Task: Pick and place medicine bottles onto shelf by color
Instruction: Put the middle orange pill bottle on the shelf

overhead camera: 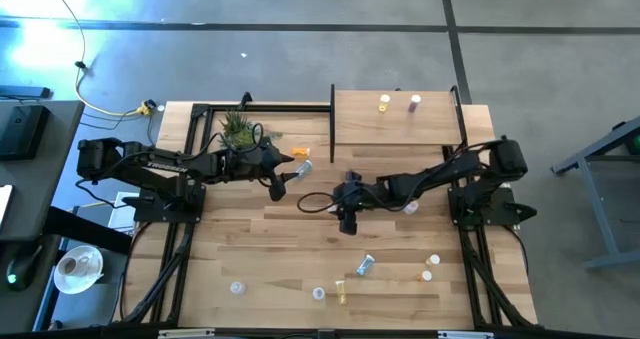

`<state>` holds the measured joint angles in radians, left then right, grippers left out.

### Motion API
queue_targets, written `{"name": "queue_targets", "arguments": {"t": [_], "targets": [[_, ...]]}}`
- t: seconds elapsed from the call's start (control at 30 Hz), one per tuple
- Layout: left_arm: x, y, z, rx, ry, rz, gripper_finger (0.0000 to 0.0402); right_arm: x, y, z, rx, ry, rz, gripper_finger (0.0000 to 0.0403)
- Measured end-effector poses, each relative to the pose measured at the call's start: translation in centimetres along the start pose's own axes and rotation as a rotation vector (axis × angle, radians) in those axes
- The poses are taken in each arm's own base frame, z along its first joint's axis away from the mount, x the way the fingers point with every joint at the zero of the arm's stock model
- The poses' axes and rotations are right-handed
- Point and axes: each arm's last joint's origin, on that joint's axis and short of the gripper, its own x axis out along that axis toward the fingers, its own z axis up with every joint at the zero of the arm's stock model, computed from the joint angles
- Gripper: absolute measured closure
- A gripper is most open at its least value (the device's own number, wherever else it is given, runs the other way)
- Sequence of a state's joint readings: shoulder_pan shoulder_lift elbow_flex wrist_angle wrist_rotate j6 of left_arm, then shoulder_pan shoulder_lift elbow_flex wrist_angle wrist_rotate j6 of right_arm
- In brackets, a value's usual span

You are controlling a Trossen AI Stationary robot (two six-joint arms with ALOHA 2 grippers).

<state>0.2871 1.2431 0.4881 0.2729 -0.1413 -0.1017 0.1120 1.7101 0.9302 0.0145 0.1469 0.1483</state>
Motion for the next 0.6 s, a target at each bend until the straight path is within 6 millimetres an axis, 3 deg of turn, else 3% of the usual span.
{"name": "queue_targets", "arguments": {"t": [0.37,0.6], "targets": [[0.0,0.0,0.0,0.0,0.0,0.0,0.0172,1.7,0.2,-1.0,0.004,0.033,0.019,0.0197],[0.0,0.0,0.0,-0.003,0.004,0.0,0.0172,1.8,0.2,-0.8,0.007,0.011,0.025,0.0206]]}}
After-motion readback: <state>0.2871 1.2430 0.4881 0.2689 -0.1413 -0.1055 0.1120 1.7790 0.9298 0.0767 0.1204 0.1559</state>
